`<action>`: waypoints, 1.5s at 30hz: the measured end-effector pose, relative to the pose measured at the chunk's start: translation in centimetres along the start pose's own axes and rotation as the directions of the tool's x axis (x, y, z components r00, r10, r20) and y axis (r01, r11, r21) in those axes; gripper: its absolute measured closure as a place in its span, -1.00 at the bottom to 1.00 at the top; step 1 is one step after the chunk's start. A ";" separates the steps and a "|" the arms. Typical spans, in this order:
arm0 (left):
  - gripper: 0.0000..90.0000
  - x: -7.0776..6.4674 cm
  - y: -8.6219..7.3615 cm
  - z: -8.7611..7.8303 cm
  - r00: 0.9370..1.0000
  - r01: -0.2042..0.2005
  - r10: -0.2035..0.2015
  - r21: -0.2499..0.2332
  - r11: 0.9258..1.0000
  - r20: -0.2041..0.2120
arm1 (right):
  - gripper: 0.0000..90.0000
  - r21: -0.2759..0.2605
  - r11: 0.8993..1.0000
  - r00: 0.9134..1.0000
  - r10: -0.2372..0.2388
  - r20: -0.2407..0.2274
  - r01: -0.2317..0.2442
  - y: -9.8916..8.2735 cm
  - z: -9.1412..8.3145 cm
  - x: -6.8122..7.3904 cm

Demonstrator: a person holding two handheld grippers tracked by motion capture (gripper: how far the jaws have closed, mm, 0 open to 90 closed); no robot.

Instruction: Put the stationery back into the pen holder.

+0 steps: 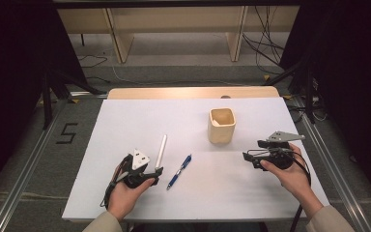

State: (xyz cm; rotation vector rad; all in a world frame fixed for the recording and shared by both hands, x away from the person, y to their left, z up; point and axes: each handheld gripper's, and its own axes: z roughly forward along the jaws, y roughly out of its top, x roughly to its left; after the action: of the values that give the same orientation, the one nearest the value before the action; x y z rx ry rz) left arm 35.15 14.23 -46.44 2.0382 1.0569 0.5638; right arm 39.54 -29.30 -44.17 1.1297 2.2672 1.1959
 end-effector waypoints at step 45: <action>0.35 2.1 6.5 8.1 0.959 0.279 -0.222 0.434 0.857 -0.178 | -0.54 0.051 0.999 1.000 0.006 -0.006 -0.006 -2.2 -0.4 0.5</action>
State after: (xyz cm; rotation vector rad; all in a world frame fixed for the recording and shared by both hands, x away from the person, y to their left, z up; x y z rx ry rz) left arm 44.91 10.11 -46.23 2.2271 1.6272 0.3234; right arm 37.85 -29.83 -45.66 1.1536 2.3132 1.1511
